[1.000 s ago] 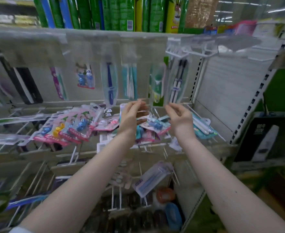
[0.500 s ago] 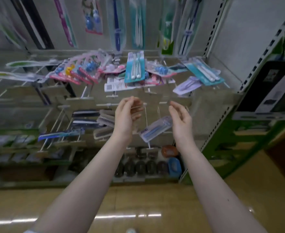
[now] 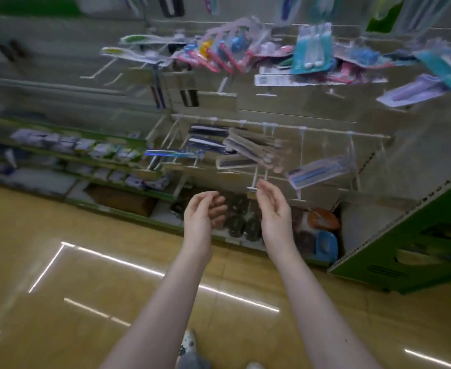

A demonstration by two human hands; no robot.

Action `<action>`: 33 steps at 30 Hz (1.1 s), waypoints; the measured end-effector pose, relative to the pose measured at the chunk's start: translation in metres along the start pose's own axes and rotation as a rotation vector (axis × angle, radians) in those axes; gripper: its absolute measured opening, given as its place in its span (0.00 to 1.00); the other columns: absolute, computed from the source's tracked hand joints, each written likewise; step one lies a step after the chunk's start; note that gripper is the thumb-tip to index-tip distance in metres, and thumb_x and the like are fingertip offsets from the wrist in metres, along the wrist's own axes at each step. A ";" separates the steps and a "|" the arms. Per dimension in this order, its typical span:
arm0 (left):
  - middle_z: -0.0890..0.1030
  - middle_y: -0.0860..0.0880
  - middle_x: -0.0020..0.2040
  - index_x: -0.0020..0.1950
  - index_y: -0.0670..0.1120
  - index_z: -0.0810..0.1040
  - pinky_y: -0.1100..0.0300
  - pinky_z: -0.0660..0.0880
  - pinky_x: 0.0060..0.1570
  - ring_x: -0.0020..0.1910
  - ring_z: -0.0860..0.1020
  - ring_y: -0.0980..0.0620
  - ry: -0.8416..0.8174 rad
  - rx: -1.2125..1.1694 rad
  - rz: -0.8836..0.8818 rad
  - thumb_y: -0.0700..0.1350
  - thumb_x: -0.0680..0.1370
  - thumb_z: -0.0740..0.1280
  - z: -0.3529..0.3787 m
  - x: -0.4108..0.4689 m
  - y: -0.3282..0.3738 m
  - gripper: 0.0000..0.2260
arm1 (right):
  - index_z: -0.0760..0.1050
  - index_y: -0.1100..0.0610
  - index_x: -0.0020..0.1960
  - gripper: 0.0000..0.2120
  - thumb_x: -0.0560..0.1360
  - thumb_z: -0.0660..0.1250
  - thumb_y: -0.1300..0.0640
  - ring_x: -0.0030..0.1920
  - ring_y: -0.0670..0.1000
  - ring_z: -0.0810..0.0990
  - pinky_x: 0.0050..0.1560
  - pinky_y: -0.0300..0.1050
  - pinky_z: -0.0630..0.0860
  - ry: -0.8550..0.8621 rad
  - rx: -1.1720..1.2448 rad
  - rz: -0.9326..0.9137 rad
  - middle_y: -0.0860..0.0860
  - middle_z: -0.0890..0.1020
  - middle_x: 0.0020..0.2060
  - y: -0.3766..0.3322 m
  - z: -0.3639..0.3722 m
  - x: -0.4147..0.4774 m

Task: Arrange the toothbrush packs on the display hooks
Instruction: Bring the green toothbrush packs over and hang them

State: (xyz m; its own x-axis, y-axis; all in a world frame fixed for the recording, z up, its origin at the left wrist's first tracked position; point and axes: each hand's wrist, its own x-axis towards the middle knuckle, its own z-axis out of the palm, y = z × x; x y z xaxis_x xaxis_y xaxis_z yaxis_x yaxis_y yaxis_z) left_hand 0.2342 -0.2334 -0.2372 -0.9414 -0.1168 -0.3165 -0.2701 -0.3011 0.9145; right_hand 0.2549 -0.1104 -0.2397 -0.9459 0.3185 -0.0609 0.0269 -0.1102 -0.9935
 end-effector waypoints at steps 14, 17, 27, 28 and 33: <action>0.81 0.49 0.40 0.46 0.46 0.76 0.60 0.74 0.41 0.39 0.79 0.52 0.267 -0.068 0.011 0.41 0.80 0.61 -0.282 0.092 0.103 0.06 | 0.72 0.52 0.59 0.09 0.79 0.60 0.57 0.59 0.51 0.77 0.64 0.55 0.72 -0.163 -0.102 0.097 0.52 0.78 0.57 0.054 0.324 -0.004; 0.80 0.49 0.41 0.46 0.45 0.76 0.59 0.73 0.41 0.40 0.79 0.52 0.272 -0.083 0.004 0.41 0.80 0.60 -0.324 0.113 0.114 0.07 | 0.72 0.53 0.57 0.08 0.79 0.61 0.58 0.57 0.52 0.78 0.63 0.54 0.73 -0.156 -0.089 0.122 0.53 0.79 0.55 0.064 0.380 -0.002; 0.80 0.48 0.41 0.47 0.45 0.76 0.60 0.73 0.40 0.39 0.79 0.52 0.256 -0.086 -0.073 0.40 0.80 0.59 -0.385 0.219 0.140 0.06 | 0.72 0.53 0.58 0.08 0.79 0.61 0.59 0.56 0.51 0.78 0.60 0.49 0.75 -0.116 -0.134 0.188 0.52 0.78 0.55 0.106 0.472 0.058; 0.80 0.48 0.41 0.47 0.45 0.76 0.60 0.73 0.40 0.38 0.79 0.52 0.250 -0.070 -0.081 0.40 0.80 0.60 -0.388 0.236 0.143 0.06 | 0.72 0.53 0.58 0.08 0.79 0.61 0.59 0.56 0.51 0.78 0.60 0.49 0.75 -0.109 -0.132 0.197 0.53 0.79 0.55 0.113 0.480 0.070; 0.80 0.48 0.41 0.46 0.45 0.76 0.61 0.73 0.39 0.38 0.78 0.52 0.223 0.017 -0.132 0.40 0.80 0.61 -0.404 0.324 0.156 0.05 | 0.72 0.51 0.58 0.08 0.79 0.61 0.59 0.55 0.50 0.78 0.60 0.50 0.75 -0.026 -0.118 0.261 0.53 0.79 0.56 0.151 0.521 0.135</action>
State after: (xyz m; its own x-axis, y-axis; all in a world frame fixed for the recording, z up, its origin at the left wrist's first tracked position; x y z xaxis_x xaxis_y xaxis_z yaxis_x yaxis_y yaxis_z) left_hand -0.0314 -0.7005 -0.2987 -0.8305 -0.2843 -0.4791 -0.3926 -0.3114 0.8654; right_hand -0.0368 -0.5744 -0.3485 -0.9100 0.2692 -0.3152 0.3066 -0.0747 -0.9489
